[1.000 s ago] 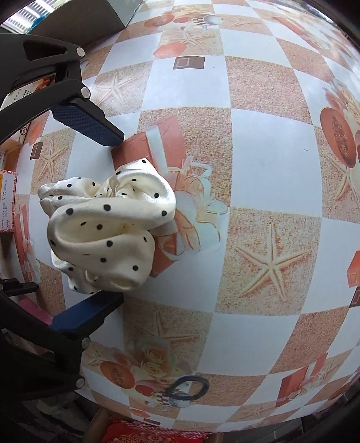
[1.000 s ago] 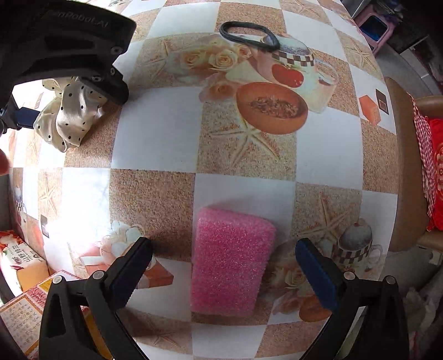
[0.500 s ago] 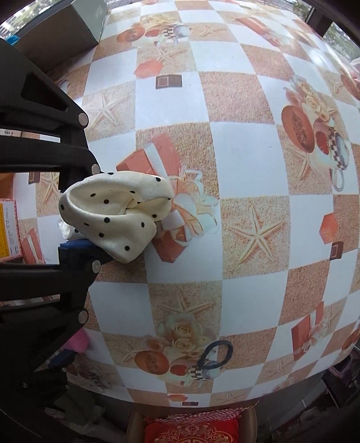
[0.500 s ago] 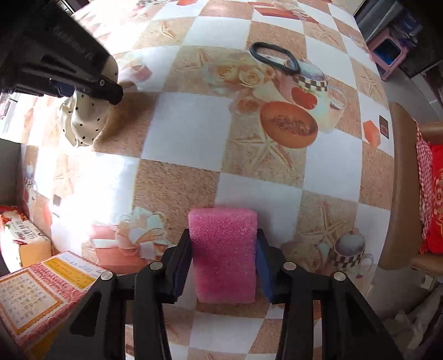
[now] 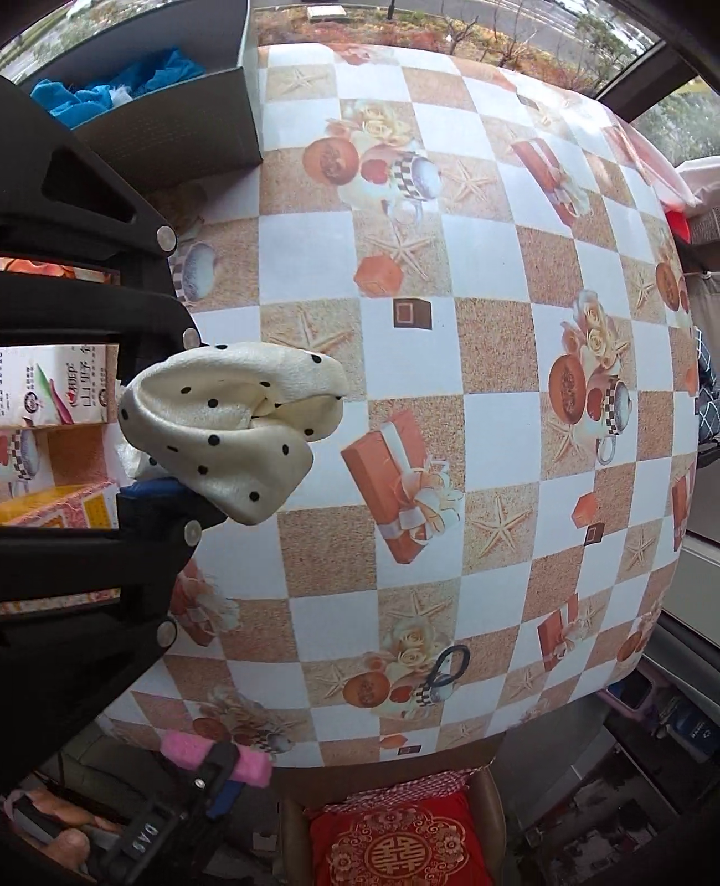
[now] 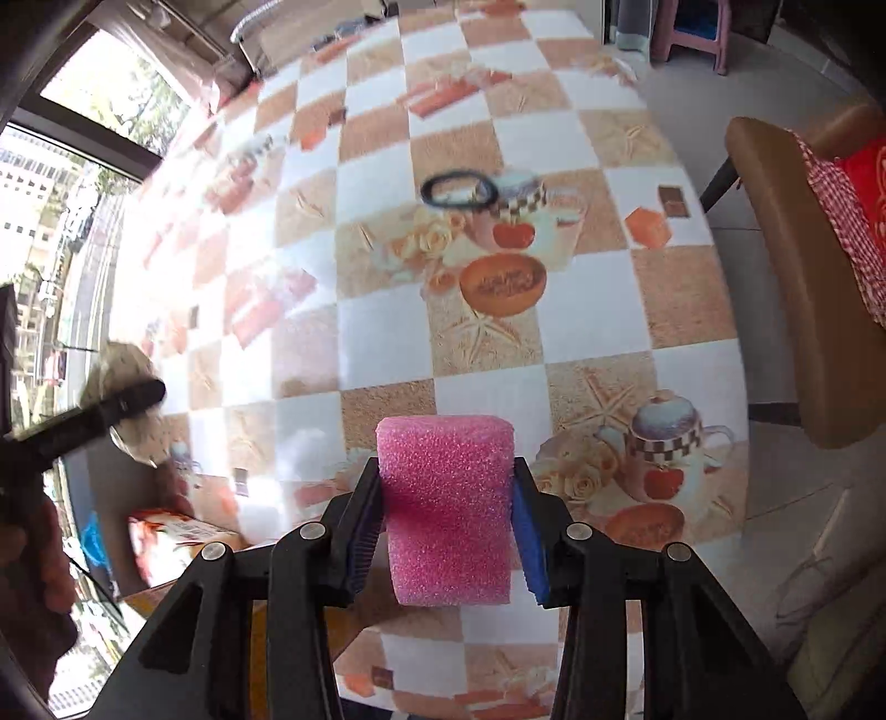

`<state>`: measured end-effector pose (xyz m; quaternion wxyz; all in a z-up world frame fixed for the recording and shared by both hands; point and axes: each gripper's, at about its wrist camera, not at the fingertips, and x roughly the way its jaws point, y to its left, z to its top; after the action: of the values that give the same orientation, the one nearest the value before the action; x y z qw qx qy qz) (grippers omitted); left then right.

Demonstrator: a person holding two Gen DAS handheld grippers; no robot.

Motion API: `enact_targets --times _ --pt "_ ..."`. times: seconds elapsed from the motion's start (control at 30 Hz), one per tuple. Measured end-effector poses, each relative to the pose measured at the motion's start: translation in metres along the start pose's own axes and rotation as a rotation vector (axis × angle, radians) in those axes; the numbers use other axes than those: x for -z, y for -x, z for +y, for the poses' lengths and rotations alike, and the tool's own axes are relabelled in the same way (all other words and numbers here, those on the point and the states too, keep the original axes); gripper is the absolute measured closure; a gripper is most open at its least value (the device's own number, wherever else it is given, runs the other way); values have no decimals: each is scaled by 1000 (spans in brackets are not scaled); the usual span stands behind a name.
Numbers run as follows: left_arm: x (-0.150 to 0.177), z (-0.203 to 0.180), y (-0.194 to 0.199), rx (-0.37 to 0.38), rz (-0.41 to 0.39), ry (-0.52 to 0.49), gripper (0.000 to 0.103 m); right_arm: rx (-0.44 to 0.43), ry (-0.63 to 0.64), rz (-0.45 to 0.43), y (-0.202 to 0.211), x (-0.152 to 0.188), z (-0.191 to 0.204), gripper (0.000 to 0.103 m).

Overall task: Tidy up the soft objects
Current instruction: 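Lift the scrunchie and sponge and carry both over the white box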

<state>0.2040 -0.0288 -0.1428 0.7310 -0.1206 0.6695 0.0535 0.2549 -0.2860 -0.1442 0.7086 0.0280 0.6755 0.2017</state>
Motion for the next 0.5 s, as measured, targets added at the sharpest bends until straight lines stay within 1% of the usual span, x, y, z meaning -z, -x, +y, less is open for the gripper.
enact_targets --times 0.1,0.17,0.27,0.5 --pt "16 1 14 12 -27 -22 78 -12 -1 -49 29 4 4 59" --pt "27 -1 22 29 -42 -34 78 -19 -2 -74 41 4 3 59" --pt "48 1 42 39 -68 -60 78 -35 -4 -102 62 20 13 59" --pt "91 9 64 75 -98 -76 78 -46 20 -163 101 56 46 59"
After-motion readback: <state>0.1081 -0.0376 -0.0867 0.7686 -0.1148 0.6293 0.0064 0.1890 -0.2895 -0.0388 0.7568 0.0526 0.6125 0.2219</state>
